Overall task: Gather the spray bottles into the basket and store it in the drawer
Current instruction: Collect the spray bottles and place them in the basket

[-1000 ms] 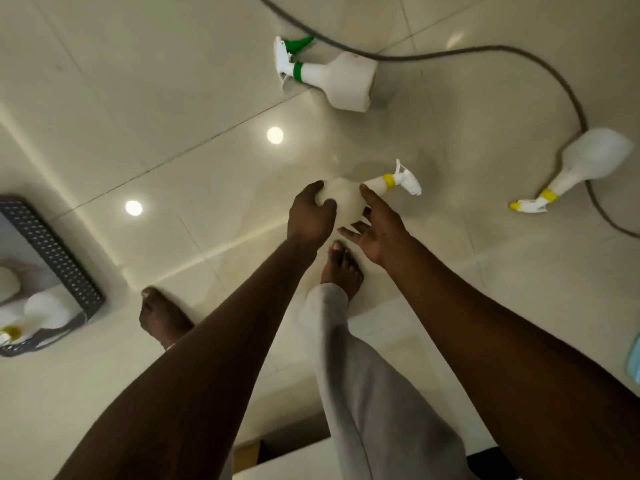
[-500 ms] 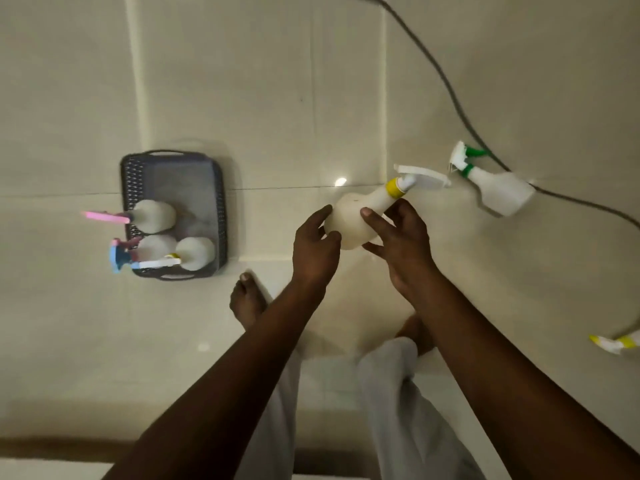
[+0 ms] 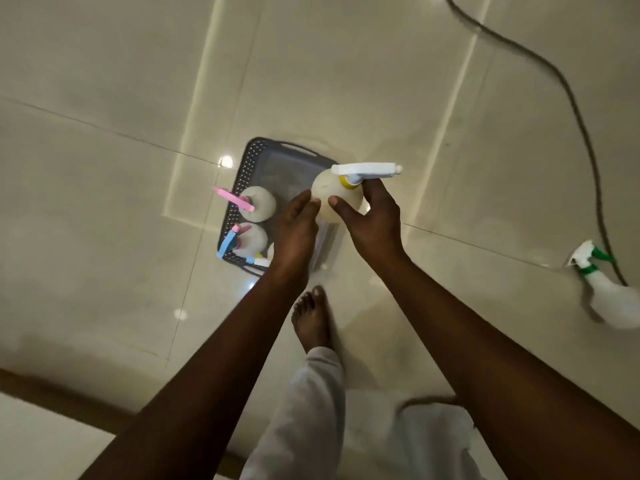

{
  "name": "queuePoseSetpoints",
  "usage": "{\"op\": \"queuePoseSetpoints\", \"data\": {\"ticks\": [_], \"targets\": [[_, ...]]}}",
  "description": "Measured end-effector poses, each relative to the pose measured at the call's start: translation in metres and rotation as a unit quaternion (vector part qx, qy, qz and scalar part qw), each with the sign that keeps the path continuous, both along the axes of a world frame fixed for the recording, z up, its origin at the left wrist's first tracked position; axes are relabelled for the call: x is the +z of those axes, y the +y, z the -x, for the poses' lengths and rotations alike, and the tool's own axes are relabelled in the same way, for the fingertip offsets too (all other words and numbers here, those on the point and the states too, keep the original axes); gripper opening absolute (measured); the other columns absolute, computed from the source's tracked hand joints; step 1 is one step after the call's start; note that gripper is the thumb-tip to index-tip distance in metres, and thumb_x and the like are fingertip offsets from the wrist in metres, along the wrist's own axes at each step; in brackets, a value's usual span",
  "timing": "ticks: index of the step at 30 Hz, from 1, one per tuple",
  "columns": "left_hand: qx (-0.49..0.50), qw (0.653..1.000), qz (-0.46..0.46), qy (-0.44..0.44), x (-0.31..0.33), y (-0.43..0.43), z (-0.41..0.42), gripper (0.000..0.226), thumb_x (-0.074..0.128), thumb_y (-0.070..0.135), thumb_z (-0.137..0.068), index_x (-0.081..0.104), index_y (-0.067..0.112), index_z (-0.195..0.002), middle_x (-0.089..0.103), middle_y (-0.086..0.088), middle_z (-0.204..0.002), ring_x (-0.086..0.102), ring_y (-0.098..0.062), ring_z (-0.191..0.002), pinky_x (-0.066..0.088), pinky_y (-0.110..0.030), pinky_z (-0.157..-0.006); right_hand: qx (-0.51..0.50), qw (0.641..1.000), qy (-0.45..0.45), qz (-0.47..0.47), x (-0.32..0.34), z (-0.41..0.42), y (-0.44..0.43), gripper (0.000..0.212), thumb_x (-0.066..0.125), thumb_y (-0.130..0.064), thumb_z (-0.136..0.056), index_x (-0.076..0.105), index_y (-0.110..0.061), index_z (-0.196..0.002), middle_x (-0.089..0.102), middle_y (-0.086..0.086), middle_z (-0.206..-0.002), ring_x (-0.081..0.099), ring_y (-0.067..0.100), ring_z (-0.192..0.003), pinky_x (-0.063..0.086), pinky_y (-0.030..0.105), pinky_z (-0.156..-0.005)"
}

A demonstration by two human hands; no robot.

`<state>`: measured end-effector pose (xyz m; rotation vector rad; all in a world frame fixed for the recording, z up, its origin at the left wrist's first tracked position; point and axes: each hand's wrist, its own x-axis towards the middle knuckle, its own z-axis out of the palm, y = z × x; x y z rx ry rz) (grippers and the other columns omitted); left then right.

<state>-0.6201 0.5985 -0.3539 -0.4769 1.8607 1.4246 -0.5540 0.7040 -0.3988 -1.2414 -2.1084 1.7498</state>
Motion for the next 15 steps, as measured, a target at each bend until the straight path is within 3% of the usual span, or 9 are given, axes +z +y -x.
{"op": "queuePoseSetpoints", "data": {"ticks": [2, 4, 6, 9, 11, 13, 15], "targets": [[0.069, 0.996, -0.027, -0.046, -0.014, -0.008, 0.022, 0.034, 0.055, 0.024, -0.107, 0.065, 0.021, -0.139, 0.074, -0.002, -0.131, 0.069, -0.015, -0.121, 0.055, -0.034, -0.106, 0.017, 1.0, -0.002, -0.021, -0.016, 0.031, -0.012, 0.05, 0.083, -0.029, -0.089, 0.065, -0.018, -0.135, 0.072, -0.001, -0.131, 0.064, 0.013, -0.12, 0.04, 0.001, -0.089], [0.117, 0.989, -0.04, -0.079, -0.03, -0.014, 0.04, 0.039, 0.051, 0.026, -0.108, 0.059, 0.018, -0.146, 0.07, -0.005, -0.135, 0.064, -0.024, -0.13, 0.053, -0.039, -0.111, 0.048, 0.998, -0.012, -0.049, -0.034, 0.059, -0.023, 0.05, 0.082, -0.029, -0.09, 0.064, -0.018, -0.135, 0.071, 0.002, -0.131, 0.064, 0.017, -0.12, 0.043, 0.01, -0.09], [0.157, 0.981, -0.061, -0.091, -0.047, -0.013, 0.05, 0.036, 0.049, 0.026, -0.109, 0.062, 0.017, -0.141, 0.071, -0.004, -0.131, 0.065, -0.026, -0.13, 0.054, -0.043, -0.112, 0.08, 0.994, -0.018, -0.076, -0.051, 0.082, -0.031, 0.051, 0.08, -0.029, -0.091, 0.063, -0.017, -0.137, 0.07, 0.004, -0.133, 0.063, 0.014, -0.12, 0.043, 0.012, -0.09], [0.235, 0.96, -0.103, -0.117, -0.075, -0.006, 0.06, 0.038, 0.049, 0.031, -0.109, 0.063, 0.016, -0.141, 0.074, -0.003, -0.126, 0.068, -0.026, -0.127, 0.054, -0.047, -0.114, 0.126, 0.986, 0.002, -0.112, -0.076, 0.113, -0.039, 0.049, 0.079, -0.025, -0.091, 0.065, -0.013, -0.136, 0.071, 0.005, -0.13, 0.054, -0.005, -0.114, 0.041, 0.003, -0.093], [0.276, 0.946, -0.115, -0.123, -0.093, -0.001, 0.064, 0.04, 0.051, 0.035, -0.107, 0.065, 0.015, -0.139, 0.075, -0.006, -0.13, 0.07, -0.024, -0.125, 0.055, -0.048, -0.113, 0.147, 0.983, 0.001, -0.11, -0.093, 0.13, -0.041, 0.05, 0.08, -0.024, -0.09, 0.065, -0.013, -0.137, 0.072, 0.004, -0.13, 0.06, 0.002, -0.117, 0.047, 0.012, -0.1], [0.314, 0.932, -0.135, -0.123, -0.111, 0.004, 0.069, 0.041, 0.053, 0.038, -0.105, 0.069, 0.015, -0.134, 0.077, -0.008, -0.128, 0.072, -0.023, -0.122, 0.055, -0.047, -0.112, 0.156, 0.982, -0.001, -0.105, -0.11, 0.146, -0.043, 0.051, 0.081, -0.022, -0.089, 0.066, -0.012, -0.136, 0.073, 0.006, -0.129, 0.065, 0.012, -0.117, 0.044, 0.006, -0.098], [0.349, 0.915, -0.165, -0.119, -0.126, 0.008, 0.08, 0.037, 0.051, 0.04, -0.106, 0.072, 0.018, -0.127, 0.078, -0.008, -0.124, 0.072, -0.022, -0.121, 0.054, -0.042, -0.113, 0.176, 0.979, 0.001, -0.105, -0.126, 0.16, -0.043, 0.05, 0.082, -0.018, -0.088, 0.066, -0.01, -0.135, 0.073, 0.007, -0.128, 0.066, 0.016, -0.118, 0.046, 0.011, -0.098]]}}
